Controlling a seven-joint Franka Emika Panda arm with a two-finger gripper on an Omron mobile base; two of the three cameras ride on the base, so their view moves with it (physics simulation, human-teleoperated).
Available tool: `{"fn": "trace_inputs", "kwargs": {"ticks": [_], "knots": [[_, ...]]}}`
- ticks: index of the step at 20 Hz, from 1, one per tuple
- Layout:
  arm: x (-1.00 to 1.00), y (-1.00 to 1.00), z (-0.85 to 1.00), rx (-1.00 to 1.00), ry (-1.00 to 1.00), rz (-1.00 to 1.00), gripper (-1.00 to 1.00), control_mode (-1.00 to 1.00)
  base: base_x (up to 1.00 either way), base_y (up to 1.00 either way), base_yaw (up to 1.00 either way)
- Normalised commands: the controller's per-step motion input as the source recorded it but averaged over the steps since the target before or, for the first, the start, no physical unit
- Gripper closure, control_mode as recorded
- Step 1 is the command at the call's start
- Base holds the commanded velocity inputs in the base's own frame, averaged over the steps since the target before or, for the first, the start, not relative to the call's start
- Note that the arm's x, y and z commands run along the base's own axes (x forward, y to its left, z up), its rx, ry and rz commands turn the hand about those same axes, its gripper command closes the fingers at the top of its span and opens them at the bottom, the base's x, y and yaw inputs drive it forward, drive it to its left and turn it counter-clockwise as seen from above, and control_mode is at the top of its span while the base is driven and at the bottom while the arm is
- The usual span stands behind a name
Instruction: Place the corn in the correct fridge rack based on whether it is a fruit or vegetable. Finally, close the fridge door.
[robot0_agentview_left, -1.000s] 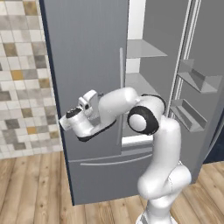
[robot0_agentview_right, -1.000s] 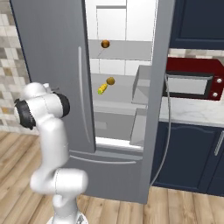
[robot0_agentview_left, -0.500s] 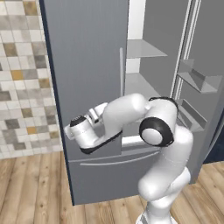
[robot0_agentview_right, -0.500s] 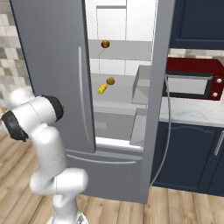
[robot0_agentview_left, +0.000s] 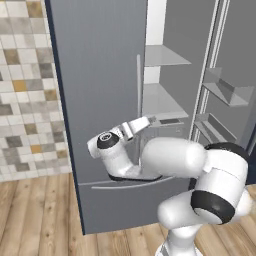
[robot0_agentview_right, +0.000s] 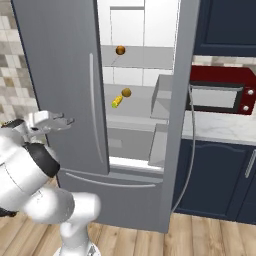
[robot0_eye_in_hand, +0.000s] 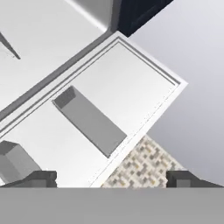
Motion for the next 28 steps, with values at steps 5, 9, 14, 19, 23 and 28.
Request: {"fn": "trace_inputs", "kwargs": {"ticks": [5, 9, 14, 19, 23, 28], "knots": [[-0.96, -0.66, 0.42, 0.19, -0.07, 0.15, -1.0, -1.0, 0.0, 0.0, 0.0], [-0.99, -0.61, 0.05, 0.32, -0.15, 0.12, -1.0, -1.0, 0.0, 0.0, 0.0], [-0.78, -0.7, 0.71, 0.37, -0.03, 0.13, -1.0, -1.0, 0.0, 0.0, 0.0], [-0.9, -0.97, 0.53, 0.42, -0.1, 0.14, -1.0, -1.0, 0.0, 0.0, 0.0], [-1.0, -1.0, 0.11, 0.48, -0.25, 0.18, -1.0, -1.0, 0.0, 0.0, 0.0], [-0.87, -1.0, 0.01, 0.51, -0.3, 0.23, -1.0, -1.0, 0.0, 0.0, 0.0]]}}
